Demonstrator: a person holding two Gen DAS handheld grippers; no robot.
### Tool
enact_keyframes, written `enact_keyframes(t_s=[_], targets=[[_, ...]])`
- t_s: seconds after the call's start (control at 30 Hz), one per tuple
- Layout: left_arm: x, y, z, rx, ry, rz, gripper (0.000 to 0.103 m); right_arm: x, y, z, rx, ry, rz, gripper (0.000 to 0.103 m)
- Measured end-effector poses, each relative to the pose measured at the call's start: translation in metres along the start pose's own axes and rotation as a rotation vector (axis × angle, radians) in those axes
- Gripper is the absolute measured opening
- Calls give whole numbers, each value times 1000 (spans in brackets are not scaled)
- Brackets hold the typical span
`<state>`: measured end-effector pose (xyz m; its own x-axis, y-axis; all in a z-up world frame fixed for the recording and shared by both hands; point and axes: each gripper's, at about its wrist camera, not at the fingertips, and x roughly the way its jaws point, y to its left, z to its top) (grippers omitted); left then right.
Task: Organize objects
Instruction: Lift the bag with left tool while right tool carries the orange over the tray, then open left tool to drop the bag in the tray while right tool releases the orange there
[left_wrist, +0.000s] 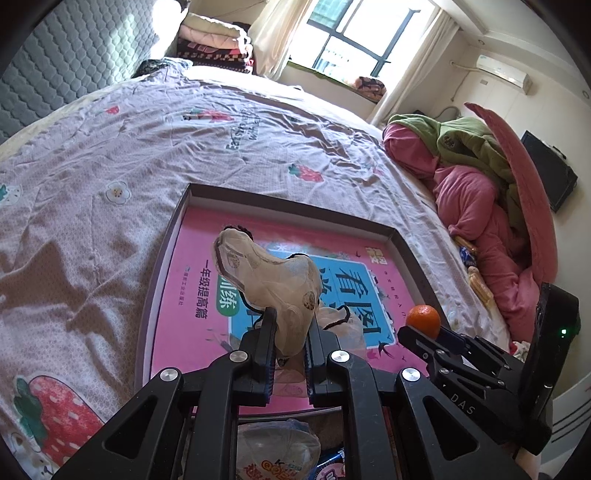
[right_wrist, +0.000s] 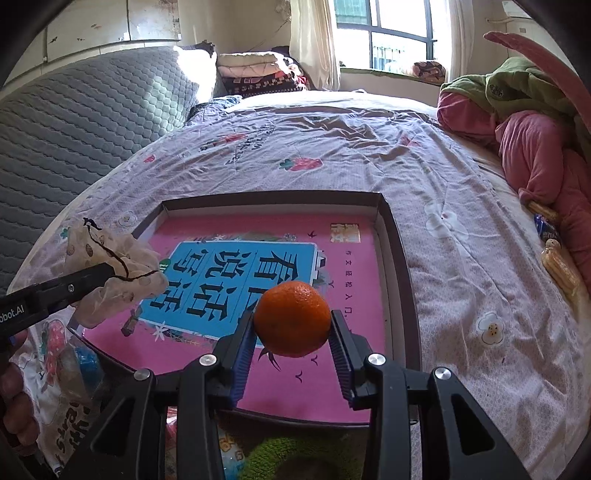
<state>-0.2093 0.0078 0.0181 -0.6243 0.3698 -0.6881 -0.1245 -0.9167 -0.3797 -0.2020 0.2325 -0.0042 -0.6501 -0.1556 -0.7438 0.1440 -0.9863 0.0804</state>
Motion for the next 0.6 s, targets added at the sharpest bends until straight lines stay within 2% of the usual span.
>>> enact_keyframes(t_s=[0.47,0.6], targets=[[23,6,-8,-21,90,46,14,19,-1,-5,12,76,-15,40],[24,10,-9,-33,111,38,15,19,0,-7,2,83,-22,40]])
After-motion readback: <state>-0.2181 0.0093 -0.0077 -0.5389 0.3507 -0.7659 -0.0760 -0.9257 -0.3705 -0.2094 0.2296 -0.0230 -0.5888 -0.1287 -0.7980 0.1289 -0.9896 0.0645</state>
